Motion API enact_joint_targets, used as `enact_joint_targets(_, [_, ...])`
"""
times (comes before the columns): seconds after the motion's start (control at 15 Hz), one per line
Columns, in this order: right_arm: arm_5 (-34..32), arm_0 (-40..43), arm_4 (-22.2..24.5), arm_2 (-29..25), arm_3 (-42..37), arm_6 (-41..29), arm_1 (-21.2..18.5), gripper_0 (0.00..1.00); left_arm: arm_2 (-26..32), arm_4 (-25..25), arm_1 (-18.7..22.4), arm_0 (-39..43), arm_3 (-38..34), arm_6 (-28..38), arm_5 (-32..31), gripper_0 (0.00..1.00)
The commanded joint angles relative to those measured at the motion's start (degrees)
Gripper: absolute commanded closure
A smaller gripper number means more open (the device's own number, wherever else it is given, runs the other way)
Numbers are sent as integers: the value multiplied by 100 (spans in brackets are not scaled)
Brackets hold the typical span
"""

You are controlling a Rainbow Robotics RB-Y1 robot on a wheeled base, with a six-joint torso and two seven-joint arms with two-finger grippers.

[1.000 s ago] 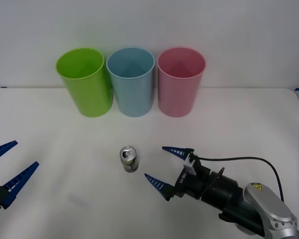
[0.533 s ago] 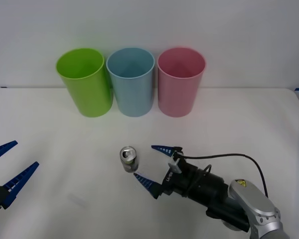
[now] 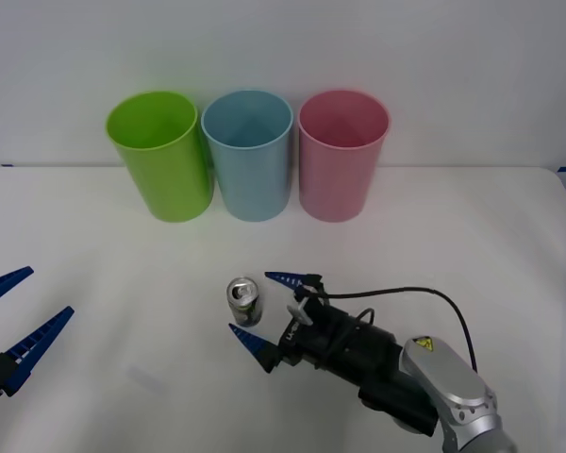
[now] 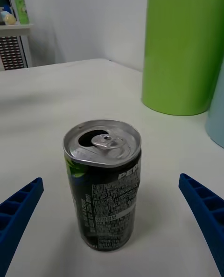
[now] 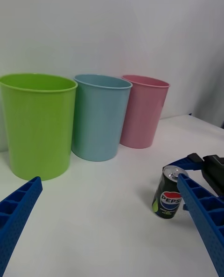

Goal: Grasp the object on the table and drop it into the matching bin: aluminum can to the light blue bin, PET bottle to the pink bin.

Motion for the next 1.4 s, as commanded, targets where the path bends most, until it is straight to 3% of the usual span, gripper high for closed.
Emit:
enact_joint_targets(0.07, [201,-57,10,161,-1,-7,26,0,0,0,0,0,0,0,0,0])
enact_joint_targets(1.13, [887,-215,45,635,-1,10,105,0,0,0,0,0,0,0,0,0])
enact_joint_targets(1.2, [904,-215,45,653,-1,19,105,51,0,0,0,0,0,0,0,0])
enact_joint_targets(1.27, [922,-215,45,653,-1,28,114,87,0,0,0,0,0,0,0,0])
enact_joint_targets(1.33, [939,-215,45,653,-1,37,122,97,0,0,0,0,0,0,0,0])
enact_joint_targets(1.4, [948,-233,54,653,-1,54,140,100,0,0,0,0,0,0,0,0])
